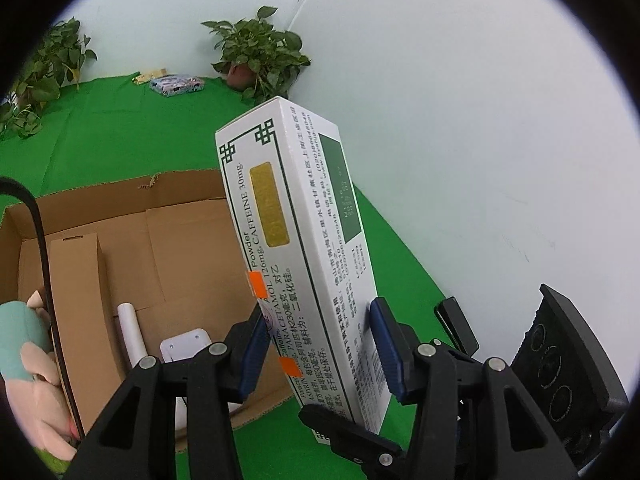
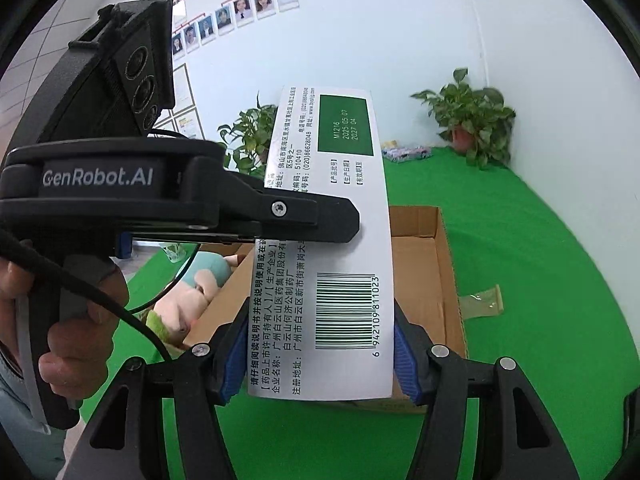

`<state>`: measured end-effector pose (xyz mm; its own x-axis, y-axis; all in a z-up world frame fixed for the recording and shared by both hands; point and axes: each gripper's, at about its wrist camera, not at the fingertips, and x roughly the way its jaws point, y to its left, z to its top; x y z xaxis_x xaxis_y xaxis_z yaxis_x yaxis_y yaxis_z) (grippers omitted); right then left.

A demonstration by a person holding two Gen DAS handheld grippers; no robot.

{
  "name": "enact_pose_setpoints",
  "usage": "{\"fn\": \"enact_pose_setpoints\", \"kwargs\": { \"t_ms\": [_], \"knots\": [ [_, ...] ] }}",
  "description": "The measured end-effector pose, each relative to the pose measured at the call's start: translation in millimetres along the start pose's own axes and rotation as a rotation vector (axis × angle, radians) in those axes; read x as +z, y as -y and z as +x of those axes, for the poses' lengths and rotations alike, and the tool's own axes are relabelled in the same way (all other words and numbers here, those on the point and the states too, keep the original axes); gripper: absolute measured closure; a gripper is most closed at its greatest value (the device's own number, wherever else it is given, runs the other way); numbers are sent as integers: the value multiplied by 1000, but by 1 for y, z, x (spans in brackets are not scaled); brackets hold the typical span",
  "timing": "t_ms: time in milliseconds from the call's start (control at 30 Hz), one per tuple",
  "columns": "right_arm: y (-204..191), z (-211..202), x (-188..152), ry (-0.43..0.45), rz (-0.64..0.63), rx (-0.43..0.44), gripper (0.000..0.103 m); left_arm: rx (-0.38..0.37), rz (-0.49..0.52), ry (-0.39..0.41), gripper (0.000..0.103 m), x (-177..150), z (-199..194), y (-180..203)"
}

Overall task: Organize objects
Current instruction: 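Lift the medicine box with the right gripper and carry it over the box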

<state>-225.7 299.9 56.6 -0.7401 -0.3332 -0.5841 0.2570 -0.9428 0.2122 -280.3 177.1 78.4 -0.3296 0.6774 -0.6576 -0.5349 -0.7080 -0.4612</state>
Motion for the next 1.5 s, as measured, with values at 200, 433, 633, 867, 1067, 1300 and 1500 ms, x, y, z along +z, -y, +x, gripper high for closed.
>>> {"fn": "enact_pose_setpoints", "kwargs": {
  "t_ms": [200,433,633,867,1067,1300,1500],
  "knots": [
    [25,44,23,-122,72,19,45,7,-91,-103,56,24,41,-31],
    [20,58,-13,-218,122,32,45,2,-151,-181,56,6,79,-59],
    [27,81,-46,-291,152,36,45,-8,-212,-246,56,-11,114,-83],
    [50,109,-66,-323,179,26,45,-6,-222,-273,57,-14,140,-94],
    [58,124,-69,-355,175,5,45,-8,-230,-281,56,-12,153,-104],
    [50,131,-73,-411,111,-19,35,75,-183,-322,57,-15,168,-103],
    [48,123,-75,-393,99,-6,32,92,-194,-324,54,-12,169,-105]
  ]
}}
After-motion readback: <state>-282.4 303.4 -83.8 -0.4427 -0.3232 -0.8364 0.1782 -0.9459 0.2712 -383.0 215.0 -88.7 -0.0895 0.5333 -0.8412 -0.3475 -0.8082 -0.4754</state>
